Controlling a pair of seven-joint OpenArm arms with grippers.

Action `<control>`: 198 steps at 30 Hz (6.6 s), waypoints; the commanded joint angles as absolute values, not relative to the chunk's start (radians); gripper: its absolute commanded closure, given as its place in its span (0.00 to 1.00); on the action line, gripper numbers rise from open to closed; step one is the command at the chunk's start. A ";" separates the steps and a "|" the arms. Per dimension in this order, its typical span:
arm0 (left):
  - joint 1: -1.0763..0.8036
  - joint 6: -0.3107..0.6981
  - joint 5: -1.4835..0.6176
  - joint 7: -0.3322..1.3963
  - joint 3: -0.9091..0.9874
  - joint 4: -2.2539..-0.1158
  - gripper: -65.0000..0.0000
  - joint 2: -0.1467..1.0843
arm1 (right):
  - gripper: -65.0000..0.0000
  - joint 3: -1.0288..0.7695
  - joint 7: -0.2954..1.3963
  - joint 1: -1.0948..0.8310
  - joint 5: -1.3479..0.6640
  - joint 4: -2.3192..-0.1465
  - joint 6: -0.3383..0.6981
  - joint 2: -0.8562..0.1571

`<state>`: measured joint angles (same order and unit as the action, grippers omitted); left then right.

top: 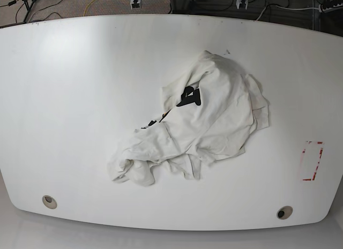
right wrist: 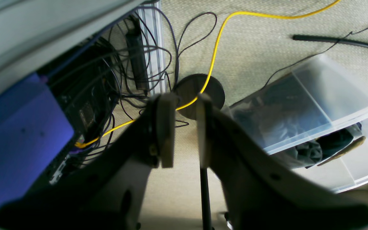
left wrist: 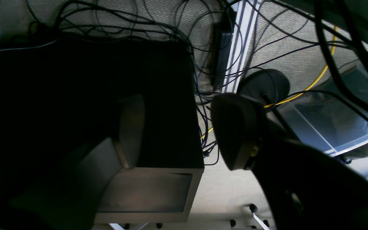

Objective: Fold the T-shirt properly

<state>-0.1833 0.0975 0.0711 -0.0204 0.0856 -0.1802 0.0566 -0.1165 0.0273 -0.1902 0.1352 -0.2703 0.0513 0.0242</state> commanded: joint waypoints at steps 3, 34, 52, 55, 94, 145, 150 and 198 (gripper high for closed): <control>-0.187 0.102 0.069 -0.002 0.088 -0.191 0.45 0.064 | 0.82 -0.125 0.028 -0.211 0.133 -0.272 0.060 0.034; -0.195 0.102 0.066 -0.006 0.090 -0.199 0.45 0.048 | 0.82 -0.127 0.012 -0.212 0.136 -0.275 0.051 0.038; -0.197 0.104 0.061 -0.023 0.093 -0.207 0.45 0.049 | 0.82 -0.130 0.015 -0.212 0.132 -0.281 0.052 0.044; -0.192 0.102 0.062 -0.016 0.093 -0.207 0.45 0.049 | 0.82 -0.130 0.016 -0.213 0.132 -0.285 0.052 0.045; -0.192 0.105 0.063 -0.014 0.089 -0.211 0.44 0.049 | 0.82 -0.136 0.014 -0.216 0.134 -0.277 0.053 0.038; -0.232 0.102 0.062 0.036 0.098 -0.429 0.45 0.050 | 0.82 -0.144 0.011 -0.223 0.140 -0.304 0.054 0.036; -0.243 0.104 0.059 0.054 0.098 -0.455 0.45 0.050 | 0.82 -0.147 0.006 -0.226 0.141 -0.335 0.061 0.033; -0.454 0.108 0.050 -0.326 0.103 -0.581 0.37 0.047 | 0.82 -0.155 -0.205 -0.441 0.131 -0.566 0.049 0.017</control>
<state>-0.4267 0.1116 0.0517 -0.3019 0.1017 -0.5690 0.0402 -0.1562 -0.1883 -0.4168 0.1310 -0.5385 0.0502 0.0181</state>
